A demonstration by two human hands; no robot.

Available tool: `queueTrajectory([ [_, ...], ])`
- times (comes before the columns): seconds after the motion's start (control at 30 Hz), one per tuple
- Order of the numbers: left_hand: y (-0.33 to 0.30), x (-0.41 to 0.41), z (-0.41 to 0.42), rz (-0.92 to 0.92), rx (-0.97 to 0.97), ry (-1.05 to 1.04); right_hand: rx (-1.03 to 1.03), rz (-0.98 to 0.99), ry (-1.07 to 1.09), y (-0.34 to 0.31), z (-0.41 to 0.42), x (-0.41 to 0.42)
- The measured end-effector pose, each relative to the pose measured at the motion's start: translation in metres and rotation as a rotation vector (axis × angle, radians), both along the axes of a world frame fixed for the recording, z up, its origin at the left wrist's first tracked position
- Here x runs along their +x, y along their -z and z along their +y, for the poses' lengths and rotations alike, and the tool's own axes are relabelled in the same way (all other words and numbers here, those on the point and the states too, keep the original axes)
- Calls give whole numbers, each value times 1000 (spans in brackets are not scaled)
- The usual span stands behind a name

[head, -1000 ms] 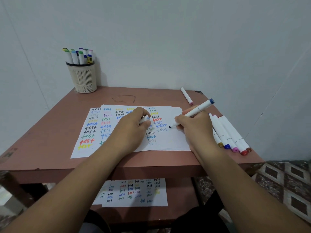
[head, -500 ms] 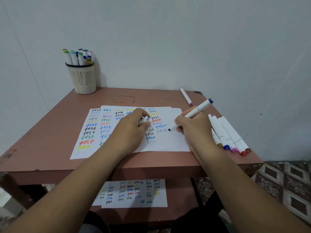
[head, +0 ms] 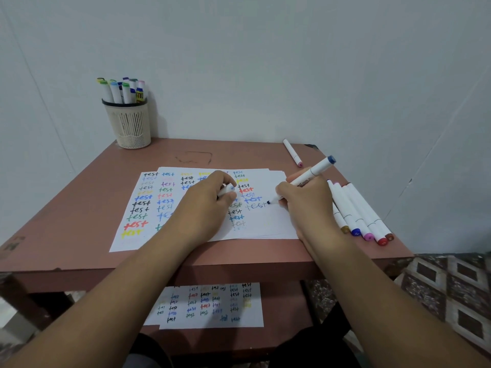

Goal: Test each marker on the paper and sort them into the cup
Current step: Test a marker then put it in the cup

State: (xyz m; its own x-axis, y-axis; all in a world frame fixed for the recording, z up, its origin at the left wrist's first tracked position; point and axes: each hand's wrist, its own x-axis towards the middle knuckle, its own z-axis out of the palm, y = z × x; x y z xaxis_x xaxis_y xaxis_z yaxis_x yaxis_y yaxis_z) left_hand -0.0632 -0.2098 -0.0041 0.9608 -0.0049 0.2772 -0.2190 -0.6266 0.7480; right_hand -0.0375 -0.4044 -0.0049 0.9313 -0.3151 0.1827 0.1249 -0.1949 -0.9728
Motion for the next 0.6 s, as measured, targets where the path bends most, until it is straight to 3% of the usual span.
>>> queueTrajectory([
  [0.17, -1, -1, 1, -53, 3, 24, 277, -139, -86, -11, 1, -8],
  [0.33, -2, -3, 1, -22, -56, 8, 374, -169, -310, -15, 4, -18],
  [0.6, -3, -3, 3, -24, -157, 37, 401, -129, -438, -13, 7, -18],
])
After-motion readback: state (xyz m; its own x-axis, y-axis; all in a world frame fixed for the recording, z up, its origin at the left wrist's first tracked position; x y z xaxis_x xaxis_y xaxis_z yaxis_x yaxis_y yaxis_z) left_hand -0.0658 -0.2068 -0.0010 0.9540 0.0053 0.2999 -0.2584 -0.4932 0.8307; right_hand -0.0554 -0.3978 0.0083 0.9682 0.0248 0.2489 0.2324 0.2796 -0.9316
